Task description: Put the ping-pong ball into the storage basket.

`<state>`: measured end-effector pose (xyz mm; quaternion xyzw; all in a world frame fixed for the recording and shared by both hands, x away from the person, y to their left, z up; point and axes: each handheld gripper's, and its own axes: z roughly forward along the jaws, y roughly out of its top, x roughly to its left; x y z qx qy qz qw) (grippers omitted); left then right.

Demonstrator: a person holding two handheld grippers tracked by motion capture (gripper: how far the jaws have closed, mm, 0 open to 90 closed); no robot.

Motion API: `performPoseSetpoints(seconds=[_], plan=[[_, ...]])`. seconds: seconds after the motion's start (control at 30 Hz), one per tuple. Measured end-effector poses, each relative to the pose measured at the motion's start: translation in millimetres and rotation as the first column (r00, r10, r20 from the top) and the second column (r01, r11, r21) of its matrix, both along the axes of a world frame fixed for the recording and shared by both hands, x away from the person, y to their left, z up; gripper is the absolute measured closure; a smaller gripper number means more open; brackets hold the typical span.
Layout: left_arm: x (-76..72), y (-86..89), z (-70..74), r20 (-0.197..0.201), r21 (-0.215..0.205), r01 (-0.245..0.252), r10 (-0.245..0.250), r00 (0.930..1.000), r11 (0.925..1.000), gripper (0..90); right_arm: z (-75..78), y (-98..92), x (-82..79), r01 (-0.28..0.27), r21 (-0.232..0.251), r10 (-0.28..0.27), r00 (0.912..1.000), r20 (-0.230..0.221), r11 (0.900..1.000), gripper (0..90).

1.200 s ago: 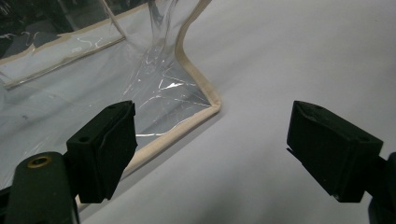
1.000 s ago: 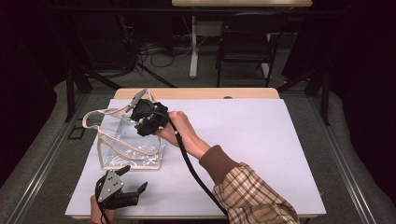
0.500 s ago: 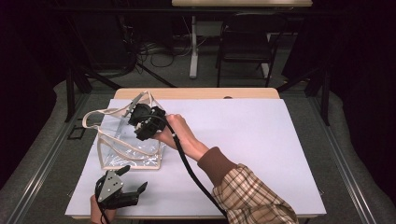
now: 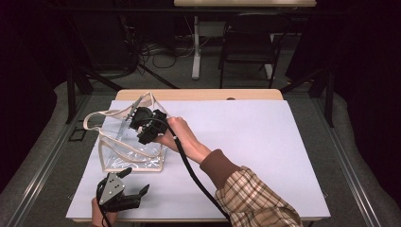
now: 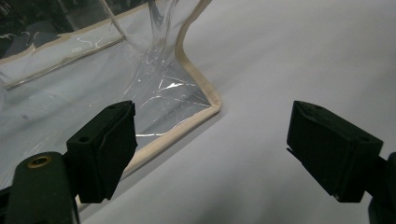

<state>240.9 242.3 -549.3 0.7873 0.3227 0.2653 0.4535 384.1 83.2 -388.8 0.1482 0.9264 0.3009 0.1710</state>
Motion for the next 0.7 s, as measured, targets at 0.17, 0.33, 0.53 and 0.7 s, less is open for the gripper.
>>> performPoseSetpoints(seconds=[0.17, 0.33, 0.53, 0.7], plan=[[0.0, 0.0, 0.1, 0.0, 0.0, 0.0, 0.0, 1.0, 1.0, 16.2, -1.2, 1.0, 0.3, -0.004, -0.017, 0.005, 1.0, 0.003, 1.0, 49.9], [0.0, -0.1, 0.0, 0.0, -0.001, 0.0, 0.0, 1.0, 1.0, 16.2, -0.6, 1.1, 0.0, -0.006, -0.013, 0.006, 1.0, 0.002, 1.0, 41.6], [0.0, 0.5, 0.2, -0.001, 0.0, 0.002, -0.002, 1.0, 1.0, 16.2, 3.6, -7.2, 2.6, 0.016, 0.034, -0.015, 0.9997, -0.017, 0.999, 24.3], [0.2, 0.1, 0.1, -0.003, -0.001, 0.001, -0.001, 1.0, 1.0, 16.2, 9.9, -22.0, 4.1, 0.013, 0.091, -0.011, 0.9997, -0.022, 0.996, 14.7]])
